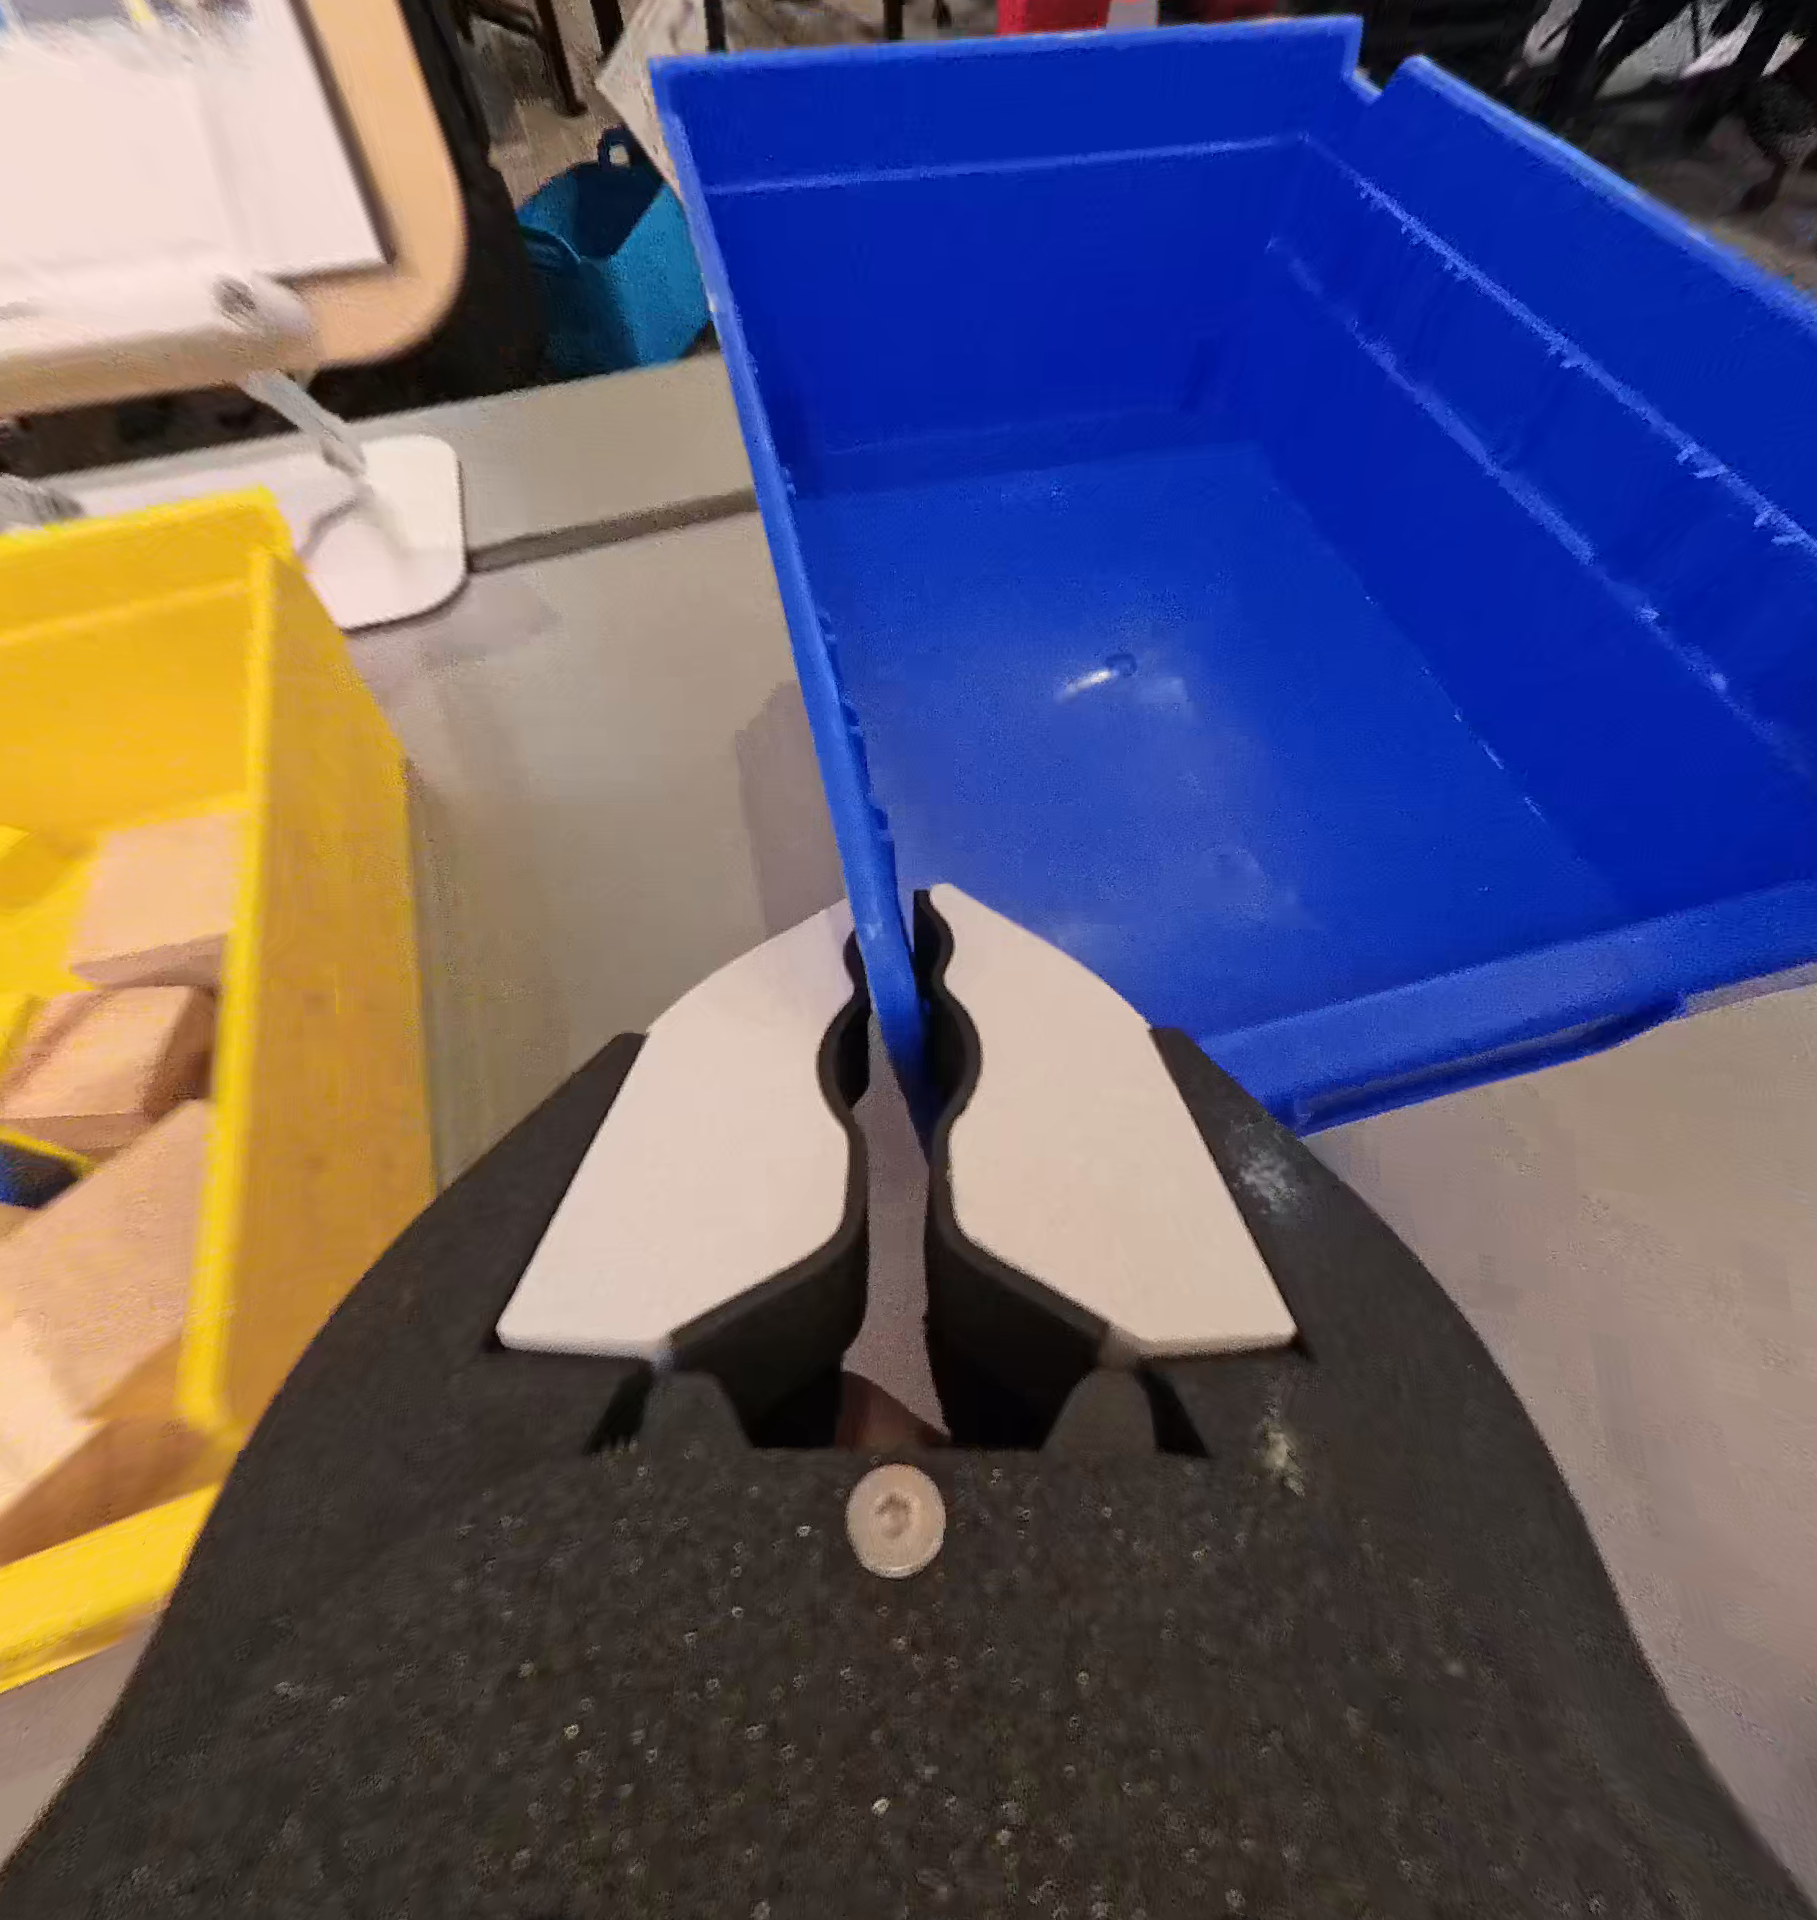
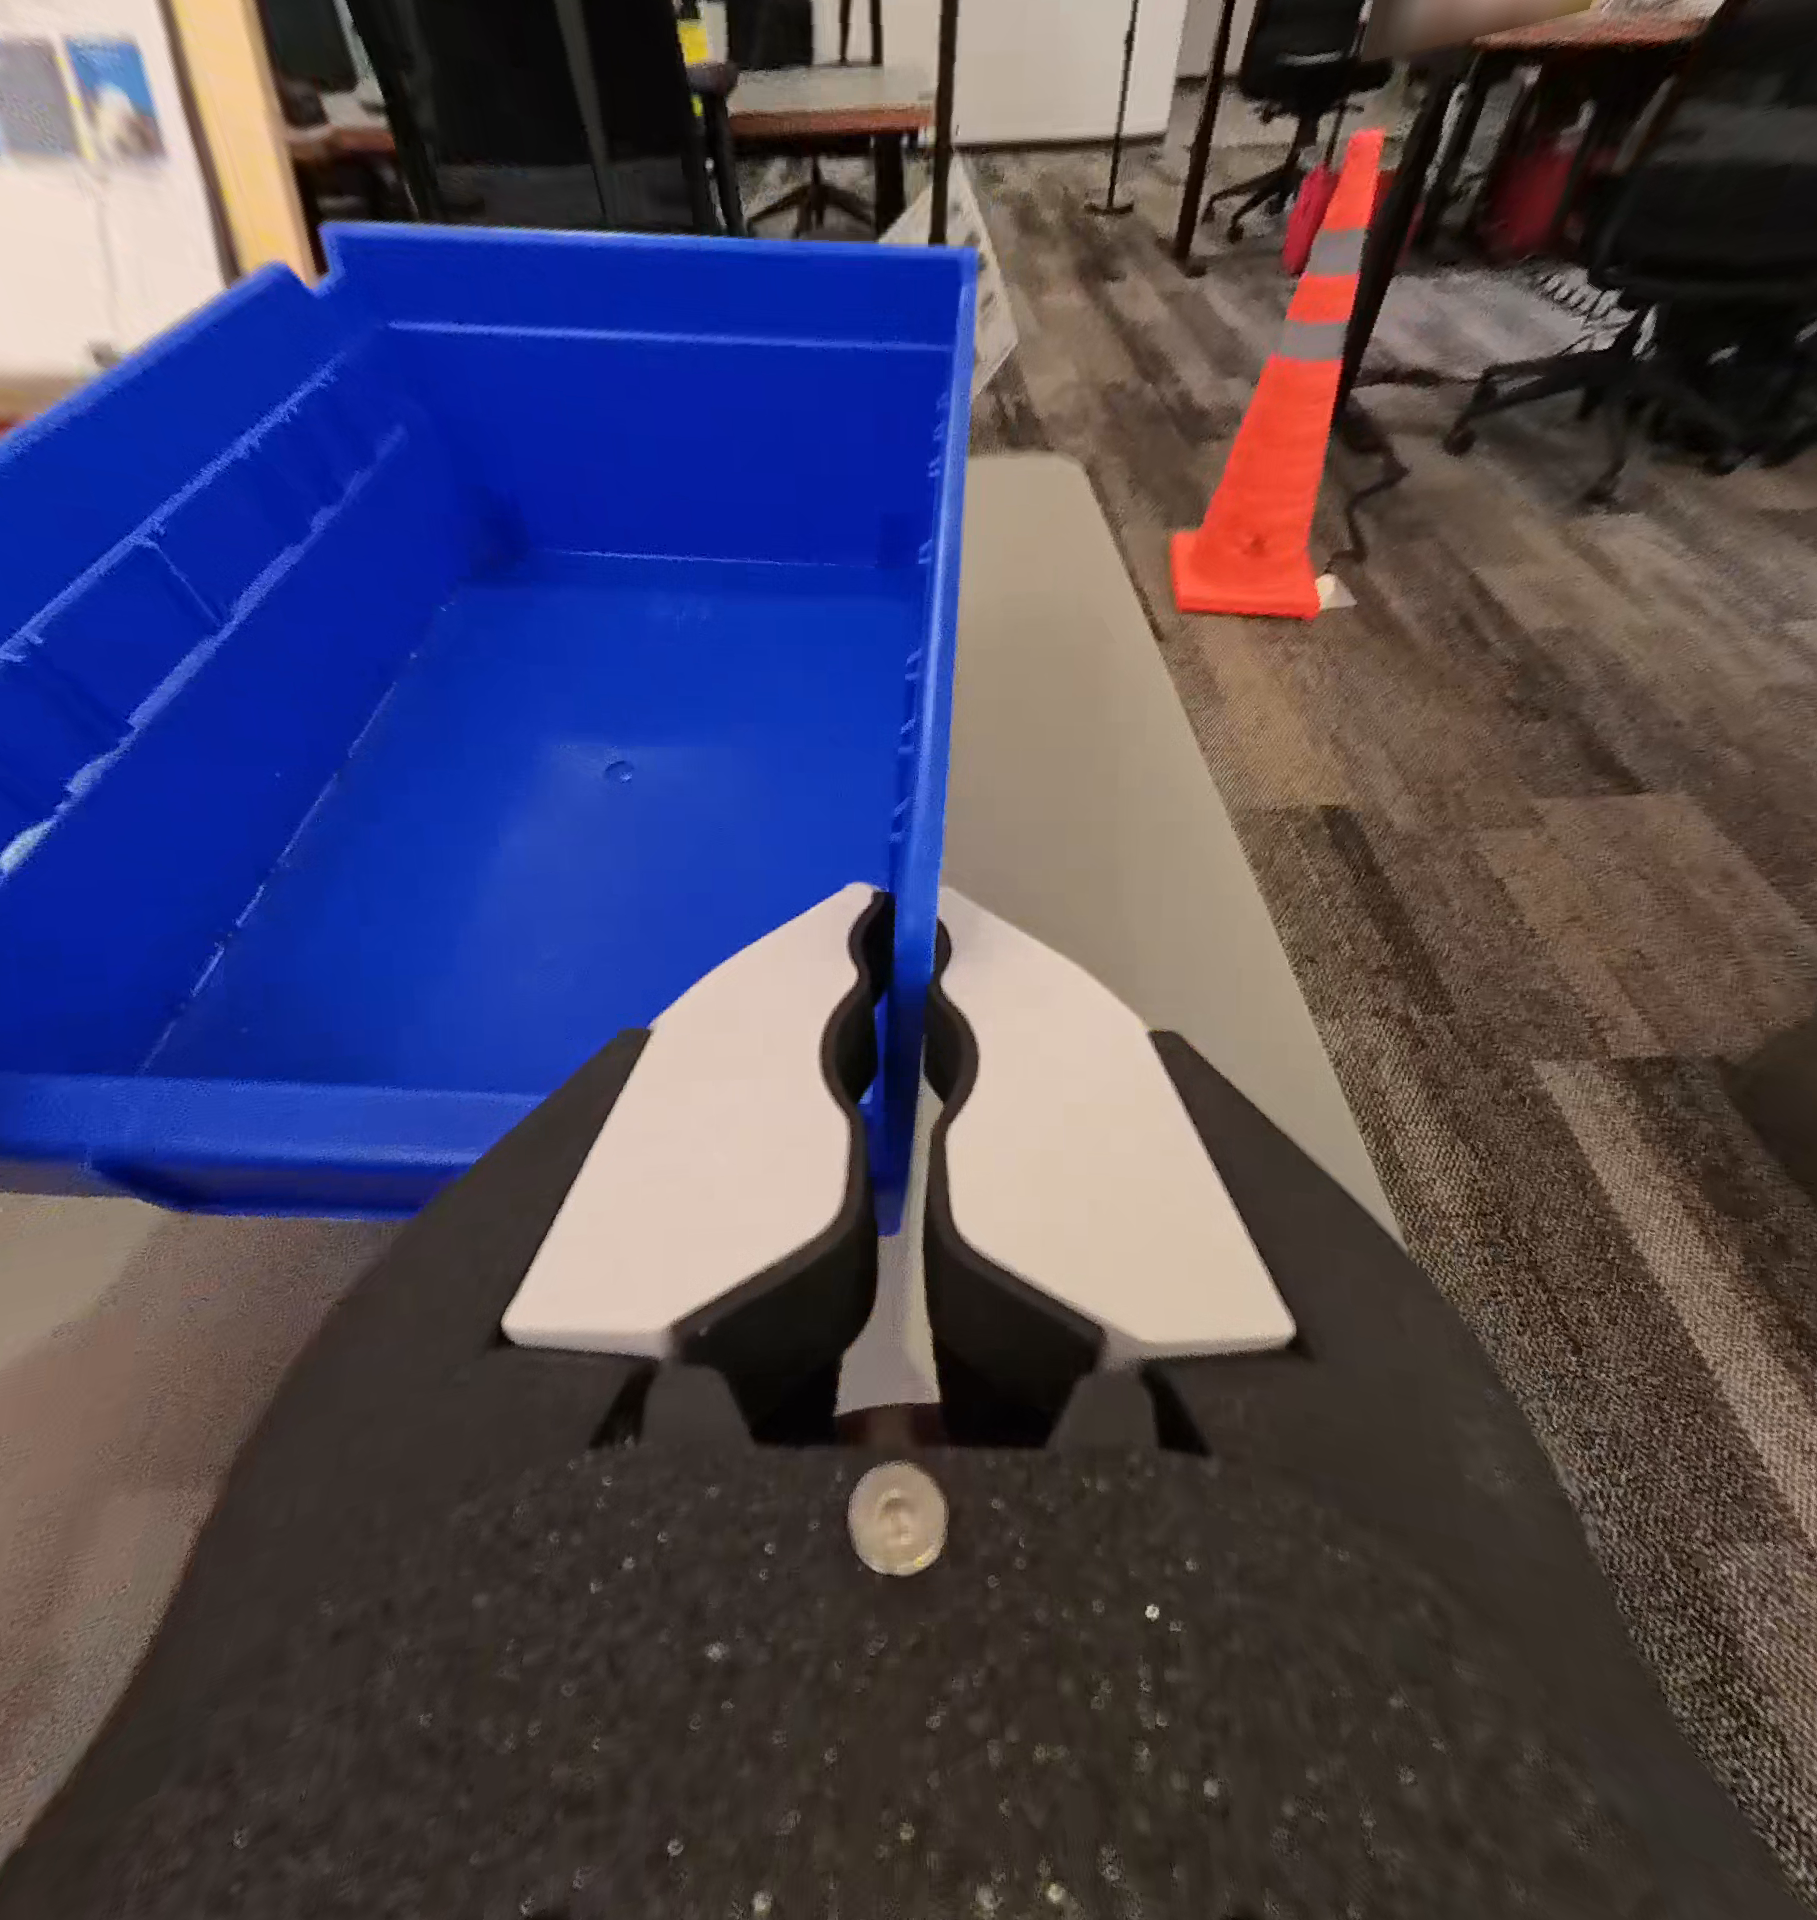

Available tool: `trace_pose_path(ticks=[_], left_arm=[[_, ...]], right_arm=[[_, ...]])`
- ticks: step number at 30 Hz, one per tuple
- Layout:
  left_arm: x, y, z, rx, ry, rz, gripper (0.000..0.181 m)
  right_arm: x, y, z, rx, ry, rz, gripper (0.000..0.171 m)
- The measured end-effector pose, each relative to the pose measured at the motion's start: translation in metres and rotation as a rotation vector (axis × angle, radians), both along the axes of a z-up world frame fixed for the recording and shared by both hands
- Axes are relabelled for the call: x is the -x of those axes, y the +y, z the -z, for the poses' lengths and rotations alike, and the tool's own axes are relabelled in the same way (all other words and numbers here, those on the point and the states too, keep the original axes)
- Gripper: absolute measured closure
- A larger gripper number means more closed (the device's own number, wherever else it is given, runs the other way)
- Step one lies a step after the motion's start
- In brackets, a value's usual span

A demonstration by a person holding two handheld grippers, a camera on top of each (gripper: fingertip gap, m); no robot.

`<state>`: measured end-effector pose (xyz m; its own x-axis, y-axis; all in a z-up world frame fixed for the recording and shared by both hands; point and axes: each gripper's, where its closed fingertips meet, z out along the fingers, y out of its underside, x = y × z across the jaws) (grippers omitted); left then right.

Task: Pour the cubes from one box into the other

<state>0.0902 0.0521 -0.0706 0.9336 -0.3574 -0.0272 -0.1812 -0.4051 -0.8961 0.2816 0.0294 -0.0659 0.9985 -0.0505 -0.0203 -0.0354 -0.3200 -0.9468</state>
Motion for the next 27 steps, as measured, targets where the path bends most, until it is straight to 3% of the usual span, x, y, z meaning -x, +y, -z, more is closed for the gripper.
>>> trace_pose_path(ticks=[5,8,12,15,18,21,23,25,27], left_arm=[[-0.015,0.003,0.052,0.024,0.035,0.005,0.174],[-0.015,-0.001,0.055,-0.021,0.047,0.017,0.174],[0.005,-0.022,0.026,-0.014,-0.027,0.089,0.151],[0.049,-0.040,-0.004,0.016,-0.136,0.136,0.148],[0.127,-0.046,-0.029,-0.034,-0.145,0.084,0.146],[0.225,-0.041,-0.035,-0.107,-0.071,-0.058,0.143],[0.288,-0.035,-0.025,-0.116,-0.042,-0.173,0.142],[0.330,-0.030,-0.005,-0.071,-0.071,-0.241,0.134],[0.340,-0.024,0.018,-0.015,-0.118,-0.214,0.126]], right_arm=[[-0.015,0.001,0.057,0.096,-0.007,-0.033,0.168],[-0.016,-0.003,0.059,0.099,0.023,-0.005,0.168],[-0.026,-0.010,0.021,0.018,-0.089,0.063,0.149],[-0.010,-0.017,-0.023,-0.079,-0.068,0.038,0.142],[0.043,-0.018,-0.050,-0.110,-0.090,-0.084,0.136],[0.125,-0.014,-0.057,-0.093,-0.129,-0.220,0.135],[0.198,-0.013,-0.045,-0.070,-0.071,-0.351,0.132],[0.268,-0.011,-0.018,-0.023,0.035,-0.433,0.117],[0.313,-0.007,0.017,0.067,0.072,-0.417,0.097]])
